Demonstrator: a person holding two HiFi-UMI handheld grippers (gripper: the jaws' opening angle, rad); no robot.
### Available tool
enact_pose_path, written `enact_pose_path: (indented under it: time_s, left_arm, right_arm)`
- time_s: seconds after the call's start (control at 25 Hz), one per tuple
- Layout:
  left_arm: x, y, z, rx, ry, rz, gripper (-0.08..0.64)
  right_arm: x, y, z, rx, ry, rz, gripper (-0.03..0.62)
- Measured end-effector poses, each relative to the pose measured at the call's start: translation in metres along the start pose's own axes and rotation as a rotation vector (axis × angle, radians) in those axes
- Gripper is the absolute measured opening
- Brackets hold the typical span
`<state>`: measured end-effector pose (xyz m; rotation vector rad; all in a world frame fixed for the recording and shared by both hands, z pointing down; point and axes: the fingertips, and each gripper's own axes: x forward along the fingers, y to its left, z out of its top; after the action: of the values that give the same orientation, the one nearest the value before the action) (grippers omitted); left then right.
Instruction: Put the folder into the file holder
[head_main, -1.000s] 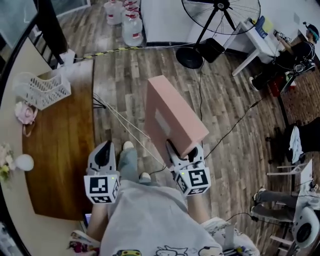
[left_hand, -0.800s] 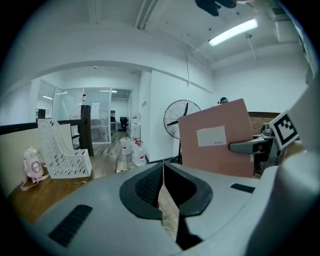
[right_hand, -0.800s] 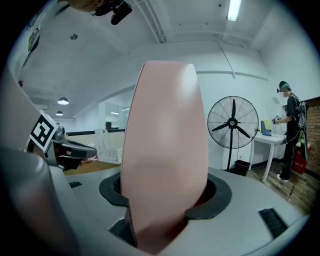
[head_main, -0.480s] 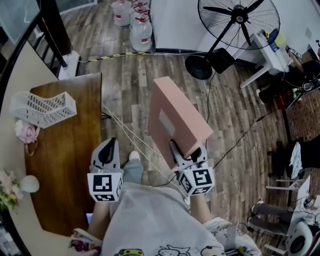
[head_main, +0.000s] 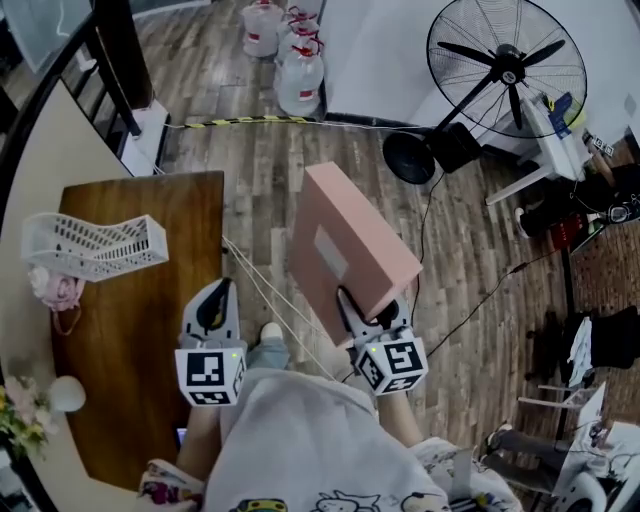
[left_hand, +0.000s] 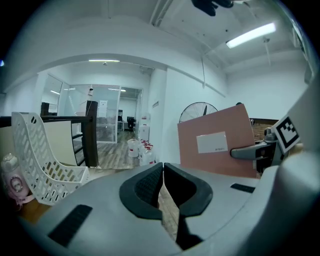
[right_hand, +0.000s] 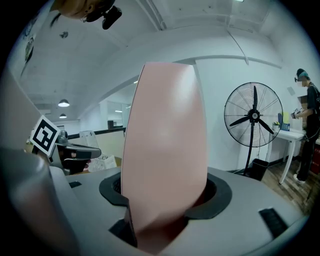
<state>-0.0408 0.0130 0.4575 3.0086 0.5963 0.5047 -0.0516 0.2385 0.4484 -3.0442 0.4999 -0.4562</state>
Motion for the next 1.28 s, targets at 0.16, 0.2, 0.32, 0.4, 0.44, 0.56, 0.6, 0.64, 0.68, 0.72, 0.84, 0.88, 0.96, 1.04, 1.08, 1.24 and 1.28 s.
enact_pose_path:
  time_s: [0.16,0.2,0.32,0.4,0.44,0.56,0.6,0.64,0.68,0.72,0.84,0.88,0.96,1.04,1.08,1.24,1.28]
  left_arm:
    - [0.010,0.024,0.005,-0.018,-0.008,0.029,0.011]
    - [0.012,0.029,0.006,-0.026,-0.010,0.039,0.011]
    - [0.014,0.040,0.006,-0.050,-0.009,0.078,0.011]
    - [0.014,0.045,0.004,-0.071,-0.004,0.104,0.011]
    - [0.013,0.049,0.003,-0.083,-0.003,0.119,0.011]
    - [0.009,0.062,0.003,-0.104,-0.008,0.181,0.011]
    - [0.008,0.068,0.003,-0.114,-0.010,0.206,0.011]
    - [0.007,0.075,0.003,-0.123,-0.012,0.234,0.011]
    - [0.007,0.081,0.003,-0.129,-0.013,0.265,0.011]
    - [0.007,0.087,0.004,-0.134,-0.016,0.299,0.011]
    - [0.010,0.105,0.011,-0.160,-0.029,0.405,0.011]
    - [0.012,0.111,0.012,-0.172,-0.033,0.441,0.011]
    - [0.015,0.124,0.014,-0.195,-0.043,0.516,0.011]
    - [0.019,0.137,0.016,-0.217,-0.048,0.604,0.011]
    - [0.019,0.142,0.019,-0.228,-0.049,0.654,0.011]
    - [0.020,0.150,0.035,-0.273,-0.057,0.827,0.011]
    - [0.021,0.150,0.038,-0.281,-0.059,0.861,0.011]
  right_arm:
    - [0.030,0.010,0.009,-0.013,0.016,0.031,0.272]
    - [0.036,0.012,0.012,-0.021,0.021,0.042,0.272]
    - [0.052,0.016,0.018,-0.035,0.031,0.082,0.272]
    - [0.062,0.019,0.022,-0.036,0.033,0.106,0.272]
    - [0.067,0.021,0.024,-0.036,0.033,0.121,0.272]
    - [0.087,0.030,0.034,-0.055,0.035,0.178,0.272]
    - [0.096,0.033,0.037,-0.065,0.035,0.201,0.272]
    - [0.106,0.037,0.041,-0.074,0.036,0.228,0.272]
    - [0.117,0.040,0.044,-0.082,0.037,0.259,0.272]
    - [0.130,0.042,0.049,-0.091,0.038,0.294,0.272]
    - [0.170,0.051,0.066,-0.125,0.034,0.398,0.272]
    - [0.184,0.055,0.071,-0.137,0.029,0.431,0.272]
    - [0.212,0.065,0.083,-0.150,0.016,0.503,0.272]
    - [0.240,0.075,0.096,-0.159,0.000,0.588,0.272]
    - [0.254,0.080,0.104,-0.165,-0.003,0.633,0.272]
    - [0.295,0.093,0.126,-0.199,0.025,0.789,0.272]
    - [0.302,0.095,0.130,-0.209,0.029,0.820,0.272]
